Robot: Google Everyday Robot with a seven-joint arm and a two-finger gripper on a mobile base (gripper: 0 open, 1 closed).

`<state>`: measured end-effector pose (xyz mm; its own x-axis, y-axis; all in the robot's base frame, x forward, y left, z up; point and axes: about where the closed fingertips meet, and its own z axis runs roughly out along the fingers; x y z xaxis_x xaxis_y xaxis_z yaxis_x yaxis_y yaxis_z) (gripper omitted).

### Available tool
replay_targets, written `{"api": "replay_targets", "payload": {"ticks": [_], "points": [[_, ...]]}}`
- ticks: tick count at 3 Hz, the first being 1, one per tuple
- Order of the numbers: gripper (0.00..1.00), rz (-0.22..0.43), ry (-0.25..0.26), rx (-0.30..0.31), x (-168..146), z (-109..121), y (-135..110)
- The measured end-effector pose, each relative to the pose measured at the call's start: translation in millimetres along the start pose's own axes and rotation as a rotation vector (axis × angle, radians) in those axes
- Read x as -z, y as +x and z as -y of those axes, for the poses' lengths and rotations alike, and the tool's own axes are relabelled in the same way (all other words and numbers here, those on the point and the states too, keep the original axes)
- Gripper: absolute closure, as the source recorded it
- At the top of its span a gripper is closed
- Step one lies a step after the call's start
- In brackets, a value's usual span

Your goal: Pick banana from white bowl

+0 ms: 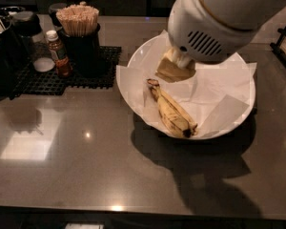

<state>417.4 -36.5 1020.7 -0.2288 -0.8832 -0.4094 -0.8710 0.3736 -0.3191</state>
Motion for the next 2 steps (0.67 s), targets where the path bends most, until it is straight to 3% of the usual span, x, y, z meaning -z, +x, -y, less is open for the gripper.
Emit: {"api": "replay_targets", "payload": {"ticks": [1,2], "points": [[0.58,0.000,0.000,0.000,0.0,0.0,0.0],[0.46,0.000,0.000,0.000,0.0,0.0,0.0]]}}
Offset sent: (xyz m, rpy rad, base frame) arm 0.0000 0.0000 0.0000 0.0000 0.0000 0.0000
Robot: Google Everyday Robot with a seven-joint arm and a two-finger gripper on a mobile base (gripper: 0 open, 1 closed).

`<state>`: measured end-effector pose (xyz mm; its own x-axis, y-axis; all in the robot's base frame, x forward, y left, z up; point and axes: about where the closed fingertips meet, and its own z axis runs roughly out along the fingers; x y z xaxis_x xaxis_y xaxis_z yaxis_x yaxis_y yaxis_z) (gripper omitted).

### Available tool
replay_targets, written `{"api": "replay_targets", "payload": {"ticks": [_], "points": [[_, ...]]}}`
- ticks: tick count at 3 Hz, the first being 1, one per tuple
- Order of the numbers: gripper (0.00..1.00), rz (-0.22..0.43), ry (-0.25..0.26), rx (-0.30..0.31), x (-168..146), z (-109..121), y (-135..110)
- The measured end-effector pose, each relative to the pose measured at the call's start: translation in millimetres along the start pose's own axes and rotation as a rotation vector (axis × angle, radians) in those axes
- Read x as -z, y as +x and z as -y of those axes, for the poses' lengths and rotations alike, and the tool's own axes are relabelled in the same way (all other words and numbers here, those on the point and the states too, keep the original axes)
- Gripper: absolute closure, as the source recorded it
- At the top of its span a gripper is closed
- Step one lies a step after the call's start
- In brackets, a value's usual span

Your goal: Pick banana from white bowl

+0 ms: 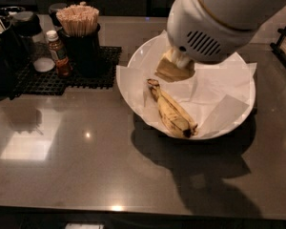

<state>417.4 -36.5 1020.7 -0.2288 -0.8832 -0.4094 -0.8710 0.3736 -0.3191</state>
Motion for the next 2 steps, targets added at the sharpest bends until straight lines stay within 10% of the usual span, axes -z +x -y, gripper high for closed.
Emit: {"api": "replay_targets", "payload": {"ticks": [2], "points": [[0.20,0.000,0.000,0.000,0.0,0.0,0.0]]}}
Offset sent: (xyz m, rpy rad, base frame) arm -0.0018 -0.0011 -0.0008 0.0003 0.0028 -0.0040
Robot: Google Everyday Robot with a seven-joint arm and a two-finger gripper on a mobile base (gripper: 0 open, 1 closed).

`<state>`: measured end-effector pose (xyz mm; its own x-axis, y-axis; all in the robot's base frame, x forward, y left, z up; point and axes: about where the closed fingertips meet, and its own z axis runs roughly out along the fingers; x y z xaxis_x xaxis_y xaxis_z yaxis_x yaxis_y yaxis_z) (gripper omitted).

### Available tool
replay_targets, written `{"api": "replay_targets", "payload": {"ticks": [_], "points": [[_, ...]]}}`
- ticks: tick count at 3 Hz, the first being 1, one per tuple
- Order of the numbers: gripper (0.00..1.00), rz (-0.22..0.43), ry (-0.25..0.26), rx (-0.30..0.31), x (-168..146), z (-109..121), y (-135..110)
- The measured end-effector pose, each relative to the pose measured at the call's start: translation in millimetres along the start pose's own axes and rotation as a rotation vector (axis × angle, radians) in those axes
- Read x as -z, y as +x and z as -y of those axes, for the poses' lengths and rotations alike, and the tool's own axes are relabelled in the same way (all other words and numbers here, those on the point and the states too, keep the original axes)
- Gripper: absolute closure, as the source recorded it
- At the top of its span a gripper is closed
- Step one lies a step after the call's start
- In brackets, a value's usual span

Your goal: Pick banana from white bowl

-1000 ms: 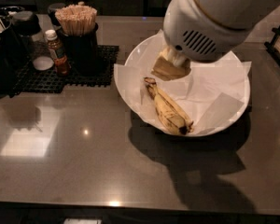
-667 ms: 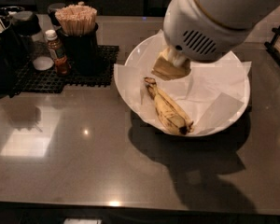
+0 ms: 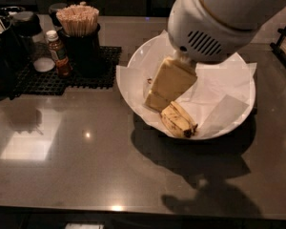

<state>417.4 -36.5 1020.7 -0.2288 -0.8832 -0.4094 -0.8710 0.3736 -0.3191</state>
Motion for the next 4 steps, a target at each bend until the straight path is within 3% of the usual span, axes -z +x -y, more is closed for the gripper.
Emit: {"api": "replay_targets", "payload": {"ticks": [1,4], "points": [[0.13,0.000,0.000,0.000,0.0,0.0,0.0],[0.13,0.000,0.000,0.000,0.0,0.0,0.0]]}}
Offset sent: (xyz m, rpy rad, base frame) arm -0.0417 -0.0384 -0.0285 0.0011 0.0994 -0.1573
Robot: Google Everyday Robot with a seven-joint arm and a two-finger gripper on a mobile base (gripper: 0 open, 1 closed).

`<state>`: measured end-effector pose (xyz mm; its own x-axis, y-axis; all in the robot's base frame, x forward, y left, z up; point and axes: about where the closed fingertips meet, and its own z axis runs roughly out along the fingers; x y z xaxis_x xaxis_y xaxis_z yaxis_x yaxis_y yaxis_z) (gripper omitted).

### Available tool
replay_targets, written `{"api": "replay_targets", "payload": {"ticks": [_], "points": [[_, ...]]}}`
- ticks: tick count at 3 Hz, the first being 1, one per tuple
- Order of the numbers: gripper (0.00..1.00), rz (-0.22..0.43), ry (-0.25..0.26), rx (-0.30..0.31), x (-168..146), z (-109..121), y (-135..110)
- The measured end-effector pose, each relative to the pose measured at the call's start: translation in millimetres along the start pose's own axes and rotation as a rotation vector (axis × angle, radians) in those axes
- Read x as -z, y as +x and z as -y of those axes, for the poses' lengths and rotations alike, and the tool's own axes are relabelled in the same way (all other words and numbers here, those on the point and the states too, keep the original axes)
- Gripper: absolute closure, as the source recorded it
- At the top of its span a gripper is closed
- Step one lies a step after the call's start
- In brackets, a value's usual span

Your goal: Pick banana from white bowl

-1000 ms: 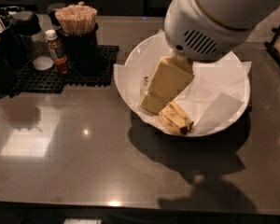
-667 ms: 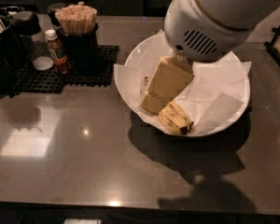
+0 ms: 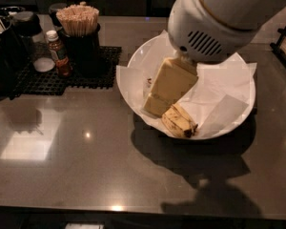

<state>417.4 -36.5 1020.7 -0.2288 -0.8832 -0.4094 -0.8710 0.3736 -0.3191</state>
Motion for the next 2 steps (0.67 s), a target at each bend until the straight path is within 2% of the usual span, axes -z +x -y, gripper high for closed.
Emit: {"api": "replay_targets", "payload": {"ticks": [2], "points": [[0.13,0.000,0.000,0.000,0.0,0.0,0.0]]}}
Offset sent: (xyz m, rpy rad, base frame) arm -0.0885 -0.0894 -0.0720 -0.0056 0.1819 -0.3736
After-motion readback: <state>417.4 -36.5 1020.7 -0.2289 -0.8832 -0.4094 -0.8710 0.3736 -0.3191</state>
